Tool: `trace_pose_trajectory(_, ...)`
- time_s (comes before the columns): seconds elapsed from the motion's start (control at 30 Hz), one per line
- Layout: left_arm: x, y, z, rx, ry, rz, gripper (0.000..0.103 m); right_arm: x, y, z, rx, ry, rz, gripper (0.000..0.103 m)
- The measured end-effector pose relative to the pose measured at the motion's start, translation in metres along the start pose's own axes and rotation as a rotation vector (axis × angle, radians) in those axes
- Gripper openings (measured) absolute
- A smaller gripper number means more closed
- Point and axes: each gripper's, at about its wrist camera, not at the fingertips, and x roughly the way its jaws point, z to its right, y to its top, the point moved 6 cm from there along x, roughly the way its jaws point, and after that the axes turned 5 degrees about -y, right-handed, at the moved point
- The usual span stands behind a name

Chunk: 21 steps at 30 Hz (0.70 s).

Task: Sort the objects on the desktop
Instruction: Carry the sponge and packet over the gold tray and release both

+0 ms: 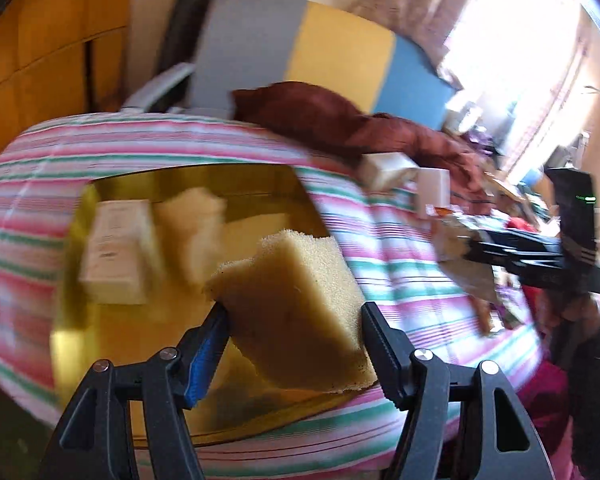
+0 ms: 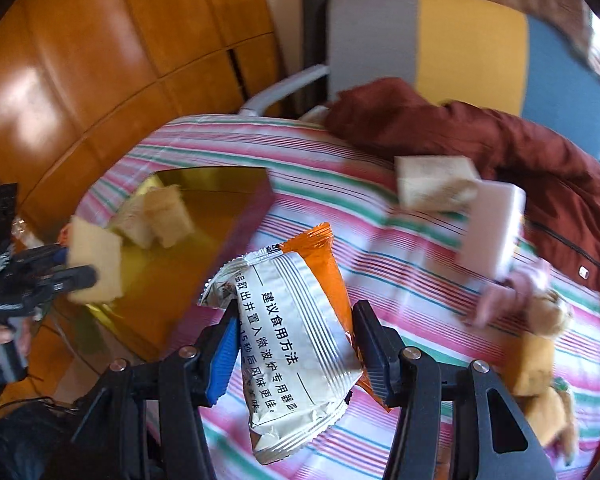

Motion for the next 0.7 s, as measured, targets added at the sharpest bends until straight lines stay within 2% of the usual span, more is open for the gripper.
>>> trace_pose_trajectory(0.2, -0.003, -0.006, -0.056, -0.021, 0.139, -0.018, 0.067, 0.017, 0.025, -0.064, -0.04, 0.06, -0.006, 0.055)
trace_pose_trajectory(0.33, -0.004, 0.003, -0.089, -0.058, 0.219, 0.009, 0.069, 0.035, 0.053, -0.091, 0.003, 0.079, 0.008, 0.057)
trace_pose_trajectory(0.4, -0.005, 0.01, -0.099, -0.076, 0.272, 0.035, 0.074, 0.043, 0.077, -0.097, 0.079, 0.076, 0.059, 0.061)
trace_pose_trajectory(0.43, -0.006, 0.014, -0.103, -0.08, 0.293, 0.043, 0.075, 0.044, 0.084, -0.098, 0.106, 0.085, 0.08, 0.074)
trace_pose_trajectory(0.5, -0.008, 0.017, -0.109, -0.102, 0.292, 0.053, 0.081, 0.044, 0.099, -0.101, 0.15, 0.065, 0.136, 0.084)
trace_pose_trajectory(0.57, -0.012, 0.016, -0.108, -0.099, 0.276, 0.07, 0.085, 0.046, 0.103, -0.109, 0.146, 0.056, 0.14, 0.084)
trace_pose_trajectory(0.7, -0.017, 0.008, -0.104, -0.072, 0.277, 0.078, 0.085, 0.051, 0.089, -0.117, 0.109, 0.05, 0.104, 0.084)
